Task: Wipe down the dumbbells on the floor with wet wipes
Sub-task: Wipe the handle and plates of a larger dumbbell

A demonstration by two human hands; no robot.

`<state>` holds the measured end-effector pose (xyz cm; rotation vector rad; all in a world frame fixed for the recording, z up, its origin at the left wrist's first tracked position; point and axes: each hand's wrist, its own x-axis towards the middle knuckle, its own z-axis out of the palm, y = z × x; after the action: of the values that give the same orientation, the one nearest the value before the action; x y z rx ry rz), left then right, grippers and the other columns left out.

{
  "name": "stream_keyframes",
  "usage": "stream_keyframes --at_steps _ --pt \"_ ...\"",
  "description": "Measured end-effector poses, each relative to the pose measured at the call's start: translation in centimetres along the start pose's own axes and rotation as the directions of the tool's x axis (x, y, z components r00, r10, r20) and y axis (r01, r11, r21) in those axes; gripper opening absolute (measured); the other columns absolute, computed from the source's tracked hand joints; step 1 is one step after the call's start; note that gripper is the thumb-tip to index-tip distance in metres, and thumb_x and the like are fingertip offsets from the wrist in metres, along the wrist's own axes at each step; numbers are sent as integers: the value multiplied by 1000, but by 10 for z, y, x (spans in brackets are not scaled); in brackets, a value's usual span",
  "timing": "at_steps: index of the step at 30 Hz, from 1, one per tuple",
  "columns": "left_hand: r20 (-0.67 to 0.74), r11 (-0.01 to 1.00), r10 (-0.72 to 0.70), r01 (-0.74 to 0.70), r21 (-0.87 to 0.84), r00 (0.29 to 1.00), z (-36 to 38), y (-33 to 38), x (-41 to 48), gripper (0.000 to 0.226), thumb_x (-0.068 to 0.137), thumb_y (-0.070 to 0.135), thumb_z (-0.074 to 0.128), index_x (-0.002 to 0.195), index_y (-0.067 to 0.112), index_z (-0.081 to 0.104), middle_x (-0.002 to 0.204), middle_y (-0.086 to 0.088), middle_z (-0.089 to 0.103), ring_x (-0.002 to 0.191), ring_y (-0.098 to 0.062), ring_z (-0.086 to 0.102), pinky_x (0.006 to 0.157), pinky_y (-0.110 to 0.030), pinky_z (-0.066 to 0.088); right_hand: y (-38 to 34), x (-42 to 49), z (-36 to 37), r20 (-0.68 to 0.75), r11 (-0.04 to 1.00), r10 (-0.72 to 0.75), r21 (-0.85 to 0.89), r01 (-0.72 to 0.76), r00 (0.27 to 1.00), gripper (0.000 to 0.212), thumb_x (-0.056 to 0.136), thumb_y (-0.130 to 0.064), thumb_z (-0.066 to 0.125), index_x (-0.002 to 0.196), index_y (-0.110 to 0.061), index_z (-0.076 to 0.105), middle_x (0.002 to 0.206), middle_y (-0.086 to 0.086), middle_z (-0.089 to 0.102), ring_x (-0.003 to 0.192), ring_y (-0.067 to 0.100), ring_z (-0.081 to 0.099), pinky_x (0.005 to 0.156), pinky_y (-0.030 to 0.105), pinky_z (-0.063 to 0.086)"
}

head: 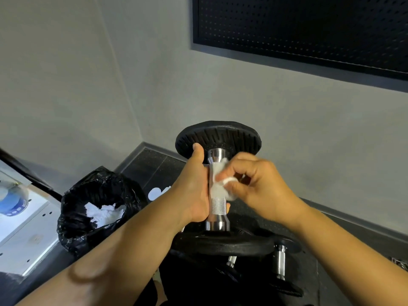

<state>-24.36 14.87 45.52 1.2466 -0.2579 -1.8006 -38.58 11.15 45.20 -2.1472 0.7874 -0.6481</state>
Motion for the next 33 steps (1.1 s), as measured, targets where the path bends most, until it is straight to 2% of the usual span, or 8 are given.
stream_keyframes --at_steps 5,12,15,21,24,27,30,33 --pt "-127 996 58 -49 76 990 -8 -1 8 89 83 79 20 103 5 67 96 -15 65 93 -28 60 91 -40 46 -5 -23 5 314 968 96 191 -162 944 22 76 14 66 82 -6 74 79 0 57 66 15 54 64 30 50" --pt "17 999 -8 8 47 1000 -13 1 7 95 80 83 15 131 15 56 130 -18 59 121 -32 52 107 -51 32 2 13 3 -75 983 134 134 -123 988 26 81 7 66 77 -19 67 87 6 62 79 23 62 69 30 55" --pt "1 999 2 -2 40 1000 -12 1 4 93 81 81 14 132 16 56 121 -9 57 110 -18 45 111 -49 24 5 24 5 -147 984 136 133 -117 980 18 82 5 66 80 -12 66 85 10 66 77 29 64 69 39 57" --pt "-18 999 -17 17 -31 1000 -23 1 11 95 78 84 21 112 8 66 135 -23 53 123 -40 51 106 -59 33 -5 -15 8 298 968 168 132 -215 940 19 78 12 65 77 -7 70 81 7 61 68 13 55 63 25 49" --pt "28 999 -11 13 -48 1000 -23 0 7 94 80 83 19 121 10 62 121 -23 63 110 -38 59 93 -51 46 3 -11 0 53 951 182 243 -190 982 21 80 8 66 78 -12 70 95 9 59 86 25 59 76 39 54" --pt "1 1000 -2 2 -25 1000 -26 -1 6 92 82 82 16 108 9 66 65 -12 63 68 -23 54 67 -36 44 12 2 -12 -302 933 217 344 -106 928 29 80 4 68 73 -24 69 112 9 53 92 23 56 79 44 52" --pt "35 999 -2 3 -33 999 -26 -2 3 90 84 79 18 109 8 66 61 -8 50 63 -19 46 63 -33 41 12 15 -13 -302 912 226 400 -92 926 21 81 9 66 76 -12 65 111 1 56 76 9 57 62 24 52" --pt "77 999 -7 10 -36 997 -24 -3 -1 79 88 73 25 115 9 63 66 -6 47 63 -18 45 62 -33 41 12 22 -7 -317 920 158 392 -23 935 20 82 11 65 77 -8 68 85 2 60 71 19 57 62 32 53"
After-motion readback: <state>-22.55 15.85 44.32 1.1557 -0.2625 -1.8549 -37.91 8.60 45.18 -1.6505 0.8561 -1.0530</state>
